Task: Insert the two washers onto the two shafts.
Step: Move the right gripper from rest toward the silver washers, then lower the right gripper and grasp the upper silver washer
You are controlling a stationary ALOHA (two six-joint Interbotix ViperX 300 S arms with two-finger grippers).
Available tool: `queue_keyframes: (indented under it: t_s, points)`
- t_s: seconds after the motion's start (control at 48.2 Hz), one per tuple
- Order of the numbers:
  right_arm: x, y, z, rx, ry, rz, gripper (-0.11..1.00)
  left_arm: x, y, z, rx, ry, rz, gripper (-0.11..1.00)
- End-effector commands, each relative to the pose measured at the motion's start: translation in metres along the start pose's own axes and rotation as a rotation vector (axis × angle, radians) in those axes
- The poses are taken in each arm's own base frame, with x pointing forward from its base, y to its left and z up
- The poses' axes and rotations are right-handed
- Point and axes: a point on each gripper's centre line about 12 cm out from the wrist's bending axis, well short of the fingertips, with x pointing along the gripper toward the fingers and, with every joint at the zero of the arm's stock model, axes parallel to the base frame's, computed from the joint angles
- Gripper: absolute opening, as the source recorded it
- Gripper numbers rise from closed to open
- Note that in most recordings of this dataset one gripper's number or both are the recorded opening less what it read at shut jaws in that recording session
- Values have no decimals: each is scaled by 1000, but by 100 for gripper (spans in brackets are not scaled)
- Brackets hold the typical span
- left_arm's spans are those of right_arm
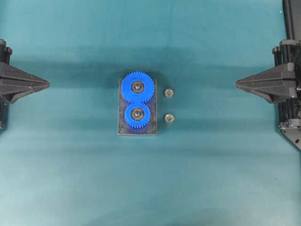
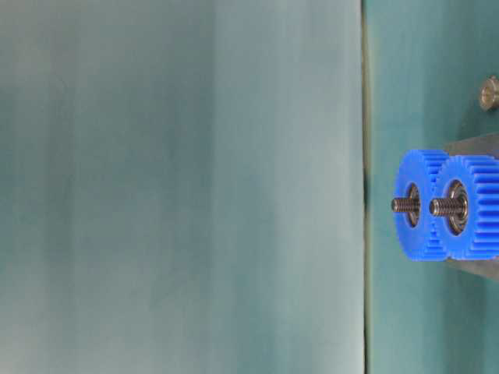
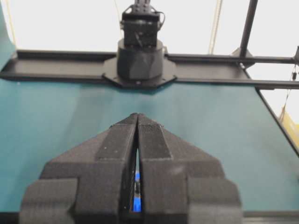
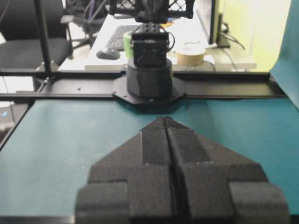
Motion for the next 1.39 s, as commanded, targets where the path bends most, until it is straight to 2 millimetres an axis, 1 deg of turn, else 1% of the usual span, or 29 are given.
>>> queue_keyframes:
  t_s: [0.0,0.062,0.145,0.228,0.332,0.394,0.519,0.602,0.768,0.955,1.142,1.183,1.245,1.287,1.37]
  points:
    - [4,-2,2,25,6,-13,1,12,-2,17,-49,-20,-11,0]
    - [6,-4,-2,107,59,-30,2,19,-3,19,-81,5,-16,0]
    - [7,-6,-10,213,188,-57,0,30,-6,9,-99,87,-24,0]
    - [9,-8,-17,238,322,-73,0,37,-8,-1,-92,155,-27,0]
    - [15,-17,-21,247,418,-120,0,45,-8,-14,-77,224,-24,0]
    - [22,-22,-25,254,476,-144,0,47,-8,-23,-58,277,-24,0]
    - [43,-30,-33,266,583,-174,0,46,-9,-30,-32,363,-32,0]
    - [57,-37,-42,277,669,-199,0,45,-9,-30,-22,405,-32,0]
    - [76,-48,-64,289,810,-228,0,42,-9,-31,-9,445,-33,0]
    - [91,-62,-83,310,931,-269,0,43,-9,-32,-10,457,-33,0]
    - [106,-67,-105,318,1040,-272,1,46,-9,-32,-10,476,-34,0]
    - [111,-68,-109,318,1064,-270,4,46,-9,-31,-10,476,-34,0]
    - [119,-70,-117,319,1106,-267,13,47,-9,-31,-10,476,-34,0]
    - [123,-71,-123,321,1134,-266,22,47,-10,-31,-9,476,-35,0]
    - [132,-73,-133,322,1185,-262,45,47,-10,-31,-9,476,-35,0]
